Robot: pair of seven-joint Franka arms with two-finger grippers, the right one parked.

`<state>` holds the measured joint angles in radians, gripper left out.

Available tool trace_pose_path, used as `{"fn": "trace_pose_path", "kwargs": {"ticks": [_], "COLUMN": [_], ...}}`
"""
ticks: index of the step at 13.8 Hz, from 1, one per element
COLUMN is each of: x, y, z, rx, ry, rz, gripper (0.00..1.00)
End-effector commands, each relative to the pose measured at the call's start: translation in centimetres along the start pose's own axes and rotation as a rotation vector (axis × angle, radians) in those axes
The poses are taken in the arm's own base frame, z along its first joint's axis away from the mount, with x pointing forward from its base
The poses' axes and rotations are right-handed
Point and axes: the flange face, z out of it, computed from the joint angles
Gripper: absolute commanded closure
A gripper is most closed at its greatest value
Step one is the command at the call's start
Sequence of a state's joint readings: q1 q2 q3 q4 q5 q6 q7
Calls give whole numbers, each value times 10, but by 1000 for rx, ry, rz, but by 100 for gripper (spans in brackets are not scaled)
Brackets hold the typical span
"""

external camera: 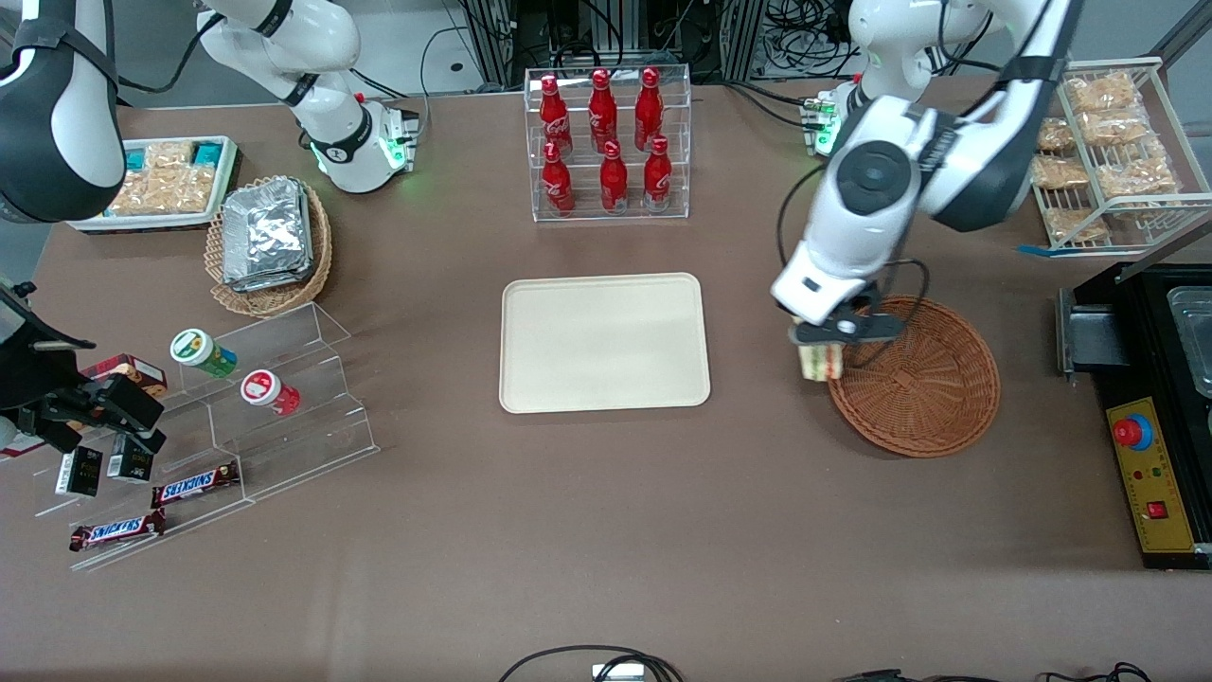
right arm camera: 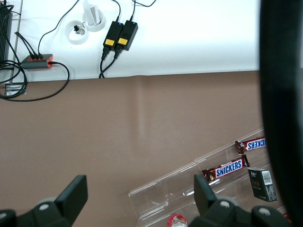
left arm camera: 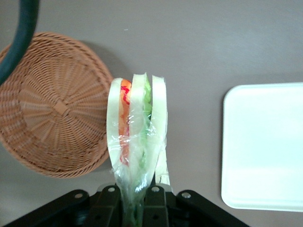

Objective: Place sandwich from basket to tray
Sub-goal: 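Lift the sandwich with the left gripper and carry it toward the tray, then lower the held sandwich onto the cream tray with the left gripper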

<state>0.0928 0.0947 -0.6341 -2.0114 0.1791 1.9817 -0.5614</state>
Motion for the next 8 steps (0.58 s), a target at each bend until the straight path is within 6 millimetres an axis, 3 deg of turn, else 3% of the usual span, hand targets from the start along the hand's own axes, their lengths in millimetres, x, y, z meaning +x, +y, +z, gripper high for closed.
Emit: {"fn": "trace_pose_path", "kwargs": {"ticks": [1, 8], "x": [-8, -26], "y": [49, 130], "z": [15, 72], "rx": [1, -79], "ry": [15, -51], "rz": [114, 159], "gripper": [100, 100]}}
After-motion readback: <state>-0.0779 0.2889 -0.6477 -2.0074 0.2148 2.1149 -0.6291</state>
